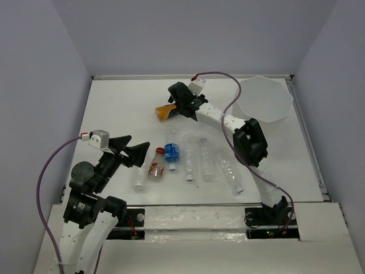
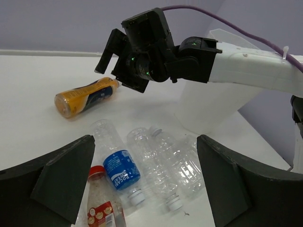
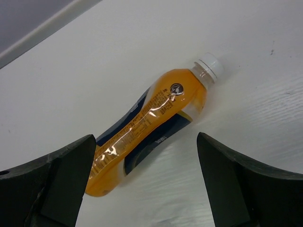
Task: Put the plastic bottles in the bin
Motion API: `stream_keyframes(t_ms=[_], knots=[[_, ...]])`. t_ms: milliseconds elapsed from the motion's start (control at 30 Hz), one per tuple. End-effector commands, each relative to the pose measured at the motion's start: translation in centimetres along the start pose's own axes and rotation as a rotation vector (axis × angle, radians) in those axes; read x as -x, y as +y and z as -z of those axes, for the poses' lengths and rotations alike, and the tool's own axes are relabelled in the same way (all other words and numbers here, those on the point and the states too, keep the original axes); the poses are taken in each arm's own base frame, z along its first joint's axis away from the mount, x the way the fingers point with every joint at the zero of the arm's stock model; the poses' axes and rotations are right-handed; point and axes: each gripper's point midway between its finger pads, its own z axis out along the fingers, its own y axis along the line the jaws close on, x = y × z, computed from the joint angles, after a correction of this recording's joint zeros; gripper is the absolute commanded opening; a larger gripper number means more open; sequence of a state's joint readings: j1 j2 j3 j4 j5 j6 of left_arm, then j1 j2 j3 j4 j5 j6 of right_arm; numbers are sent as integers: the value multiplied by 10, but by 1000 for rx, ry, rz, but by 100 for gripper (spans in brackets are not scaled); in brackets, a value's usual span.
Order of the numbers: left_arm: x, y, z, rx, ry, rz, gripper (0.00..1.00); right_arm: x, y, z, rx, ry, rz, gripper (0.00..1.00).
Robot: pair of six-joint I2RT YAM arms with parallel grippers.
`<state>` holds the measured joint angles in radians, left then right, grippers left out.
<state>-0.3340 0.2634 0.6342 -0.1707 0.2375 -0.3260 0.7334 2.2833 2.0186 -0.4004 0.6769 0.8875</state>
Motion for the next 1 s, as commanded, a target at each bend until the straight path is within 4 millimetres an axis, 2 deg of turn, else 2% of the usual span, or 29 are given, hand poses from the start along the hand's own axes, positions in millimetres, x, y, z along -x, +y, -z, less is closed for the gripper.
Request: stream_keyframes(t_ms=[0, 67, 100, 233, 400, 567, 667, 733, 767, 800, 867, 900, 933, 967], knots=[[6, -7, 1, -25, -22, 11, 99, 8, -11, -17, -73, -64, -151, 95], [1, -14, 0, -60, -4, 19, 99, 3, -15, -26, -86, -48, -163, 98], [0, -15, -1, -65, 1, 19, 99, 7, -14, -34, -75, -30, -186, 99], [-5, -18, -3, -83, 25, 23, 99, -11, -12, -59, -57, 35, -214, 100], [-6, -17, -4, -73, 33, 21, 99, -12, -4, -75, -35, 34, -204, 100], [-6, -15, -5, -61, 33, 19, 99, -28, -16, -88, -65, 54, -223, 99], [-7, -14, -6, -57, 40, 22, 99, -34, -16, -91, -64, 63, -232, 83], [-8, -13, -6, -50, 42, 22, 99, -32, -12, -90, -52, 66, -252, 77], [-7, -12, -7, -43, 41, 22, 99, -29, -9, -90, -40, 60, -261, 66], [-8, -11, -7, -37, 43, 21, 99, -26, -6, -89, -31, 56, -267, 63], [-7, -8, -8, -24, 41, 23, 99, -12, 5, -83, 4, 37, -295, 55], [-8, -7, -8, -19, 42, 24, 99, -8, 8, -81, 15, 31, -302, 44], [-8, -7, -8, -15, 44, 25, 99, -2, 12, -78, 31, 22, -308, 40], [-8, -6, -9, -12, 44, 26, 99, 19, 26, -70, 83, -15, -344, 38]])
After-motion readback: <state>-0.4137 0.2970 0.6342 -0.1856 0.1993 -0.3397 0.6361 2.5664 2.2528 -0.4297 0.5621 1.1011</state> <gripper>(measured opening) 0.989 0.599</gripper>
